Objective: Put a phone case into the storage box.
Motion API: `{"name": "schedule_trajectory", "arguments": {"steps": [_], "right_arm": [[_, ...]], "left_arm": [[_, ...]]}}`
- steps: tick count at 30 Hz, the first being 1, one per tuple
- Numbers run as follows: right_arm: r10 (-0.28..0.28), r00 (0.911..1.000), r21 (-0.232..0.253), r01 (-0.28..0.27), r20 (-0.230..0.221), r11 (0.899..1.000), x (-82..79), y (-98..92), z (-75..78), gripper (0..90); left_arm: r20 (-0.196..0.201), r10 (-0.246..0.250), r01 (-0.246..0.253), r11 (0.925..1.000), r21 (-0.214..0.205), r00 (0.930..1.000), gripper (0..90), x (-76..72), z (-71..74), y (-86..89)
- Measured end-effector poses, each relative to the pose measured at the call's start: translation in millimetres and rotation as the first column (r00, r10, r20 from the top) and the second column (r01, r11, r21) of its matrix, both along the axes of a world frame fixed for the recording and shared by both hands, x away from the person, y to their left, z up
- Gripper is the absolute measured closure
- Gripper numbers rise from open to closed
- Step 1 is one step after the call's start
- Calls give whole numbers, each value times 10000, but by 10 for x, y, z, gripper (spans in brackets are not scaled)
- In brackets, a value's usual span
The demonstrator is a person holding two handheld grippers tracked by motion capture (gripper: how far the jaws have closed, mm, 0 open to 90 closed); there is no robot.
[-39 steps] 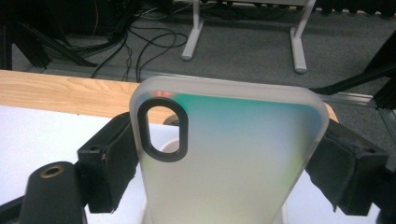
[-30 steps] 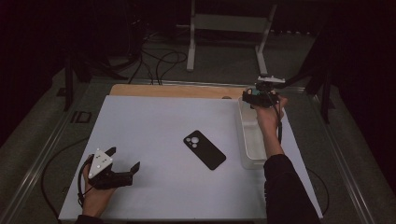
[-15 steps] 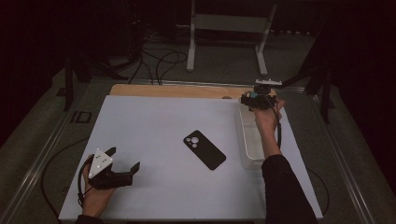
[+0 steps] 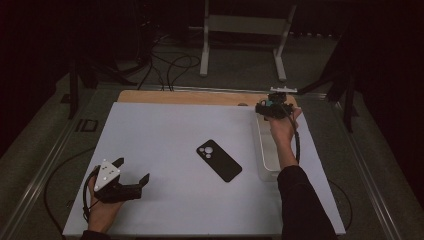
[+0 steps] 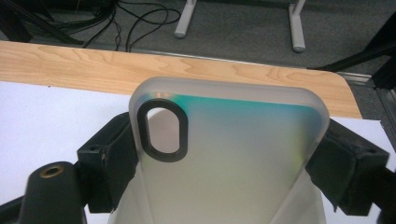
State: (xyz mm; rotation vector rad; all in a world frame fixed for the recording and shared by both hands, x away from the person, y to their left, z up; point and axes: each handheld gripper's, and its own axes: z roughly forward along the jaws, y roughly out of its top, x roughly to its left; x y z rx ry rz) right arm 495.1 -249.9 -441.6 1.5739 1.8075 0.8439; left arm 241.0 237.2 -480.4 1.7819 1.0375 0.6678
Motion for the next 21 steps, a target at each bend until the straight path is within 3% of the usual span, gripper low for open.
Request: {"name": "schedule_trajectory", "arguments": {"steps": [13,21], "right_arm": [[-7,10000,43,7,21,10000,15,-4,-12,158],[55,10000,333,-54,-29,9994,15,-20,-31,104]], "left_arm": [[-43,-26,26,10000,18,10000,1,0,-5,-8],[-77,-26,26,10000,35,10000,1,1,-7,-7]]}}
